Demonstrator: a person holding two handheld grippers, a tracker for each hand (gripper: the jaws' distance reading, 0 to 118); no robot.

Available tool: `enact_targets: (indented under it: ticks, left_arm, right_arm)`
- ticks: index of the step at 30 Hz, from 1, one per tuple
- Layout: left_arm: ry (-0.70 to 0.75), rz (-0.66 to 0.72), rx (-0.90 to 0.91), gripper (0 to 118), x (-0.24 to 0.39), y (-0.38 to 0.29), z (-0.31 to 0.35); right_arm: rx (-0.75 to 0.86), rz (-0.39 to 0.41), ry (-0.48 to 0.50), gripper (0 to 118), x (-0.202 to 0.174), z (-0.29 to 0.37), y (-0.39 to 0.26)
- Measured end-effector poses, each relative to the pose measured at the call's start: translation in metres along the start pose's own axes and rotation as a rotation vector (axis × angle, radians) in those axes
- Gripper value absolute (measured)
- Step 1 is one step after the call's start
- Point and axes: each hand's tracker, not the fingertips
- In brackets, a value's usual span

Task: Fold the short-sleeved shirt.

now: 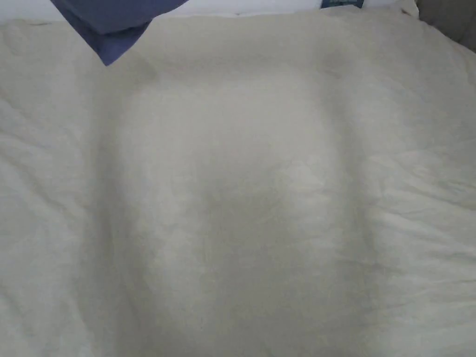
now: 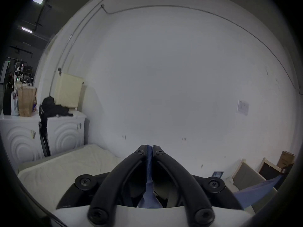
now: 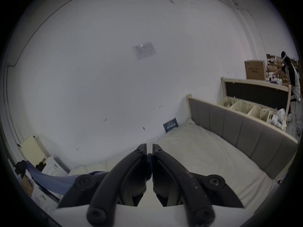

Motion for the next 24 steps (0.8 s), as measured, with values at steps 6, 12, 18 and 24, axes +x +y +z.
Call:
enact_targets:
  ticks: [6, 12, 18, 24]
  left_arm:
    - [-0.010, 0.007, -0.233, 6, -0.046, -0.127, 0.012]
    - [0.031, 0.006, -0.435, 3, -0.108, -0.248, 0.083]
    - [0.128, 0.208, -0.598, 2, -0.180, -0.340, 0.185]
    - [0.228, 0.189, -0.688, 1, -0.215, -0.394, 0.243]
  right_arm:
    - [-0.211, 0.001, -0.046, 9, 0.053, -0.043, -0.108]
    - [-0.409, -0.021, -0.089, 9, 0.132, -0.038, -0.227]
    - [-0.525, -0.015, -0.083, 9, 0.190, 0.031, -0.336]
    - [-0.588, -0.076, -0.117, 9, 0.240, 0.086, -0.400]
